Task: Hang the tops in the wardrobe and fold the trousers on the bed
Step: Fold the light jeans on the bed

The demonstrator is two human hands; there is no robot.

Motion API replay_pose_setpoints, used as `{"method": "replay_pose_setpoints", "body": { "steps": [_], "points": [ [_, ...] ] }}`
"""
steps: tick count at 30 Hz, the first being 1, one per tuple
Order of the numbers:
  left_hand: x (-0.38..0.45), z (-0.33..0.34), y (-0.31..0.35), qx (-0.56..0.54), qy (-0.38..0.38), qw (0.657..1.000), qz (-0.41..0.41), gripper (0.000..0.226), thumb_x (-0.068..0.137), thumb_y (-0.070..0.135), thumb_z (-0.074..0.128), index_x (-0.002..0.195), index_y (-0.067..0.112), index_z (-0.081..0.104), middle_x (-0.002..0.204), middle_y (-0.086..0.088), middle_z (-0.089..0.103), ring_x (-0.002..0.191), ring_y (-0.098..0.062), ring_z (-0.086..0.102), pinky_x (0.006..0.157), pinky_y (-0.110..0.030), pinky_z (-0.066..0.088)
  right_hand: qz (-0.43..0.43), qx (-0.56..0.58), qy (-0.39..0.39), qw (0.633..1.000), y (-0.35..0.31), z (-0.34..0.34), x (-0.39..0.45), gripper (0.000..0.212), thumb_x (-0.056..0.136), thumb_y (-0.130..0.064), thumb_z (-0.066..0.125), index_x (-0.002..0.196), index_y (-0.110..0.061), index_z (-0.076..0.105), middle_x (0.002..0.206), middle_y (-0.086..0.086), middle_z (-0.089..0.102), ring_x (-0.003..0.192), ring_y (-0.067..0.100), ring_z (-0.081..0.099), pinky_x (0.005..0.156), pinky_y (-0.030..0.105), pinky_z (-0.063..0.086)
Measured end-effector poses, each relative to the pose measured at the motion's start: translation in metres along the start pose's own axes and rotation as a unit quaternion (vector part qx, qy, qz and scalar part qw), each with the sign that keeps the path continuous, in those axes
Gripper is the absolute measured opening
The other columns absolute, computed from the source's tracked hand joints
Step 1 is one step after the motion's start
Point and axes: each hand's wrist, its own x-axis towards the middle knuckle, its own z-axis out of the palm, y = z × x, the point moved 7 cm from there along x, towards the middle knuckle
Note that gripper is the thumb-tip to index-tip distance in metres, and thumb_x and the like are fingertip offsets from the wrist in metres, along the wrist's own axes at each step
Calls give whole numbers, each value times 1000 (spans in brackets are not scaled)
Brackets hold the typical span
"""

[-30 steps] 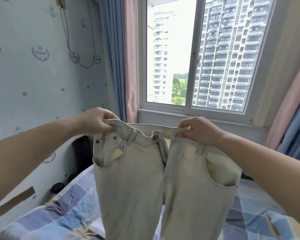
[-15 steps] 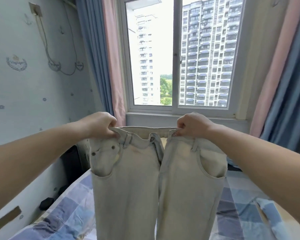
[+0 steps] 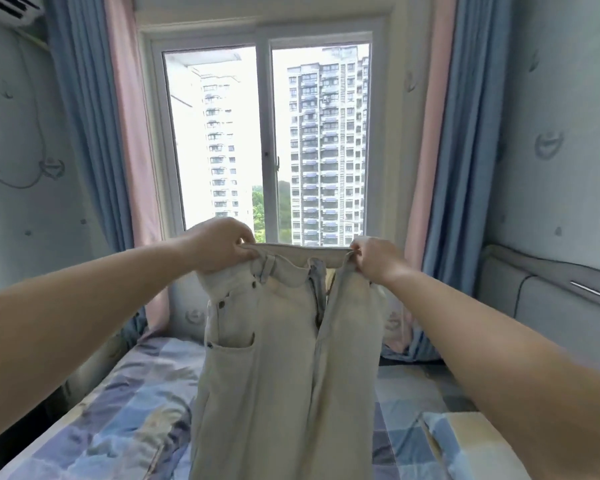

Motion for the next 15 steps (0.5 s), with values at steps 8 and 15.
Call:
{"method": "replay_pose_setpoints", "body": {
  "steps": [8,15],
  "points": [
    [52,-64,83,-145,120,982,28,17,88,43,59,82,29,64,76,19,54,71,2,48,61,-16,33,46,81,177,980,51,-133,31,26,96,-15,37,112,-14,57,106,9,62,86,20,53,68,28,35],
    [33,-103,41,-246,185,951,-29,16,86,42,62,80,28,66,82,15,62,75,2,54,60,-15,35,-57,112,256,959,-32,-201,69,22,92,-5,40,101,-10,60,104,9,62,86,18,51,71,26,34]
  ]
}}
